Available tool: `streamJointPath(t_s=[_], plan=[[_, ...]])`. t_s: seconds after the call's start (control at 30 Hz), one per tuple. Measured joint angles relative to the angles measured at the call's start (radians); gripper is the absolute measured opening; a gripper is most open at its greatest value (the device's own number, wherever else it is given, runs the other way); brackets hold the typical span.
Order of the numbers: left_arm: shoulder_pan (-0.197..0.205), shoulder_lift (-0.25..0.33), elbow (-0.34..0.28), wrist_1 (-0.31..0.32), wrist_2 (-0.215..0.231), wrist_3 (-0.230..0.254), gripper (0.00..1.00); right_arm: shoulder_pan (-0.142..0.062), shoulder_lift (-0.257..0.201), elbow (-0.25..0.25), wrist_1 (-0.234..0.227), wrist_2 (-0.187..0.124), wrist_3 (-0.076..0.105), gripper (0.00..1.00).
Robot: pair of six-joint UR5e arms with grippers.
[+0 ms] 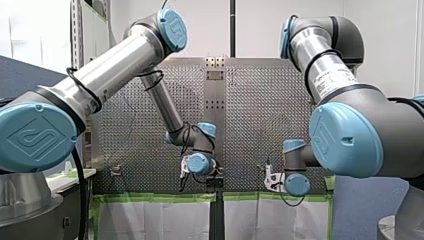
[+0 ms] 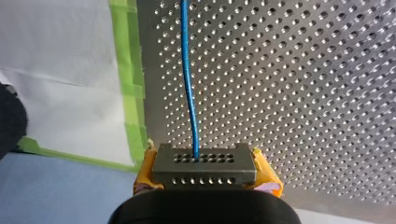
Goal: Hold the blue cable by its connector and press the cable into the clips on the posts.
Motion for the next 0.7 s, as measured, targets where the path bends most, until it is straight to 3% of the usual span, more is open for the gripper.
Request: streamJointPath(t_s=[0.13, 0.33, 0.53, 0.7], plan=[[-0.036, -0.039, 0.037, -0.023, -0.034, -0.007, 0.00, -0.016, 0.000, 0.001, -0.007, -0.039, -0.042, 0.00], [-0.094, -0.096, 0.094, -0.026, -0.070, -0.029, 0.00, -0.046, 0.000, 0.001, -0.020, -0.065, -0.098, 0.00], [-0.125, -0.150, 0.153, -0.023, -0.092, -0.039, 0.00, -0.089, 0.000, 0.001, -0.026, -0.086, -0.130, 0.00], [-0.136, -0.182, 0.207, -0.037, -0.105, -0.046, 0.00, -0.134, 0.000, 0.001, -0.027, -0.123, -0.133, 0.00]])
